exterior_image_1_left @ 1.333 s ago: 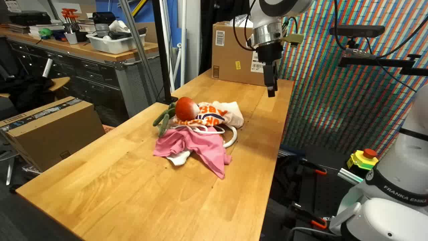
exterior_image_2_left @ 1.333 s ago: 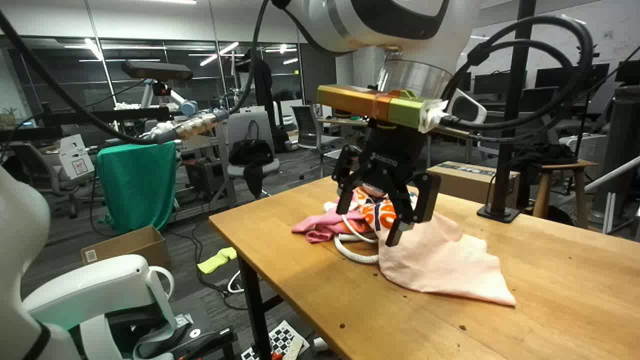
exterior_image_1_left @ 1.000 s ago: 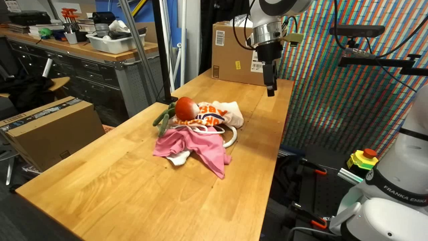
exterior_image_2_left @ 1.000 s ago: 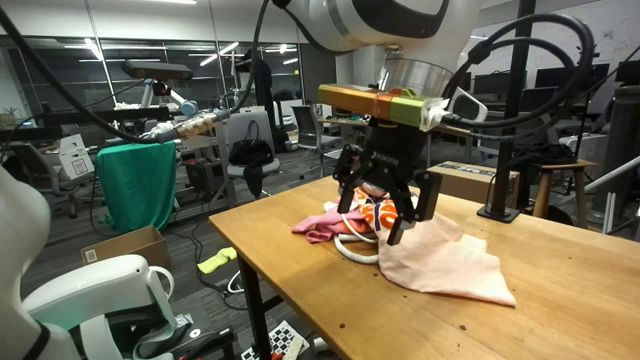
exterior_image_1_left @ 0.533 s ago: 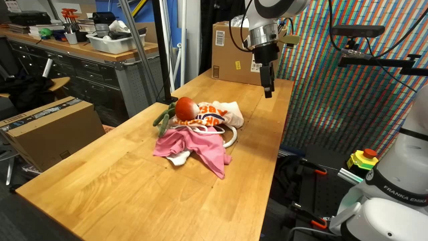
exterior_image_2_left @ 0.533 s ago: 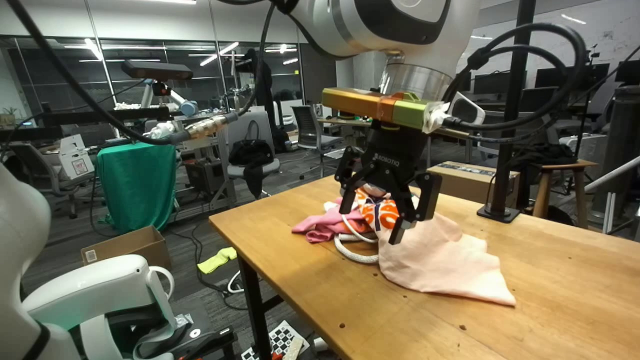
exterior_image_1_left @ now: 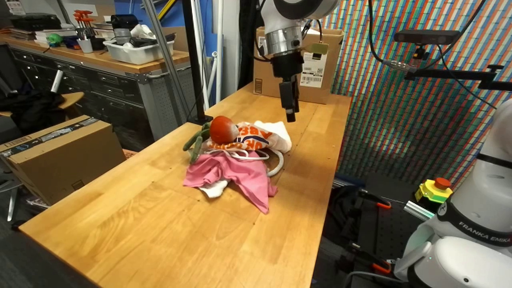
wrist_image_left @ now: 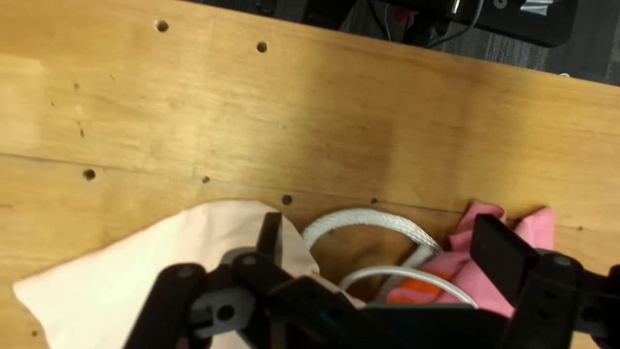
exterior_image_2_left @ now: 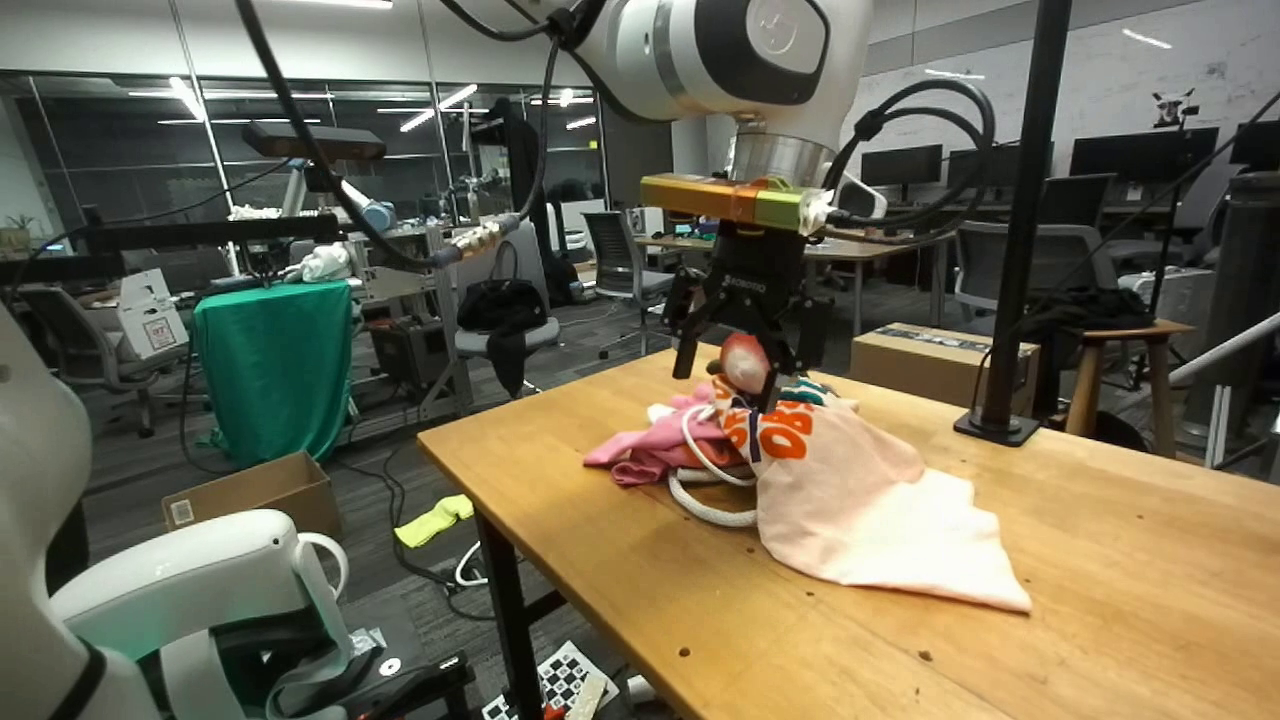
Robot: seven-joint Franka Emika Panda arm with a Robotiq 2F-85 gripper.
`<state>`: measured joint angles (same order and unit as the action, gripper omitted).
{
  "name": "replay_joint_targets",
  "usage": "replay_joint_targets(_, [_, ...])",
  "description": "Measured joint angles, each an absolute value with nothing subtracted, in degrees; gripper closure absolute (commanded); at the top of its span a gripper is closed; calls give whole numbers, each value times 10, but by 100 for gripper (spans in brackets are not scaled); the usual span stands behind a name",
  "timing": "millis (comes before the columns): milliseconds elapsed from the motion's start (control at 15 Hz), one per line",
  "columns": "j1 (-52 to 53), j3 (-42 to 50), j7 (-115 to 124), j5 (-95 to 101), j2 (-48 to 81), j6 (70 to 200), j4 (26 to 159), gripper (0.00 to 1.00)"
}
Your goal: Pick up the toy, rope and the clothes and put them around the table.
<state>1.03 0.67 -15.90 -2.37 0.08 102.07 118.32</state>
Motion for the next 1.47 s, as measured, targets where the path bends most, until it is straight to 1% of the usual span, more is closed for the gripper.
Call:
replay_joint_targets(467, [47, -43, -97, -25, 96, 1066, 1069, 0])
replay_joint_targets(1067, [65, -52, -69, -23, 225, 1117, 941, 0])
replay_joint_targets(1133, [66, -52, -67, -22, 236, 1118, 930, 25])
replay_joint_targets(1200, [66, -52, -65, -20, 246, 1118, 919, 25])
replay_joint_targets(1400, [67, -51, -56, -12, 267, 1117, 894, 51])
replay_joint_targets(1467, [67, -51, -54, -11, 272, 1116, 889, 57])
